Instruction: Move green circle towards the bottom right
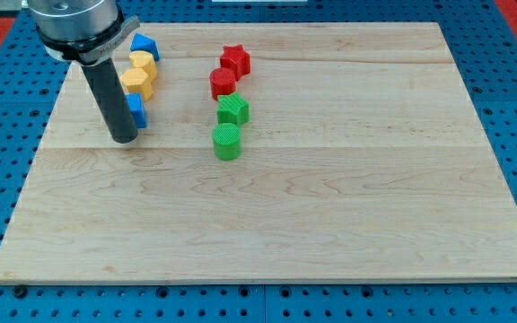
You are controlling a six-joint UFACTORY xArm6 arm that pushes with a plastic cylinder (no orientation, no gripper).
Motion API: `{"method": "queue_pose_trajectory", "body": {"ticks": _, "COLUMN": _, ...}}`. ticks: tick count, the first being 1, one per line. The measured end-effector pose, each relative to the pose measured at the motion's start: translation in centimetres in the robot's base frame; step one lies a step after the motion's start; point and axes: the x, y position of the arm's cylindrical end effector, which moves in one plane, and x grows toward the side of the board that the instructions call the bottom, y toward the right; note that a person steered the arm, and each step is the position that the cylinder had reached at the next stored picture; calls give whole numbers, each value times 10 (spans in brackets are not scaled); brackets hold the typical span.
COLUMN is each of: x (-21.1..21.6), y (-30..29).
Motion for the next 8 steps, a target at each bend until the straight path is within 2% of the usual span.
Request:
{"method": "queue_pose_trajectory", "body": {"ticks": 3, "x": 4, "y": 16}}
{"method": "queue_pose_trajectory", "body": {"ticks": 4, "x": 4, "y": 114}}
{"method": "queue_pose_trajectory", "body": {"ticks": 5, "x": 35, "y": 196}}
{"method": "queue_pose_trajectory", "body": {"ticks": 6, "x": 48, "y": 277}}
{"method": "queue_pose_trajectory", "body": {"ticks": 7, "x": 30, "y": 264}}
{"method": "queue_pose_trajectory", "body": {"ticks": 8, "x": 37, "y": 336}}
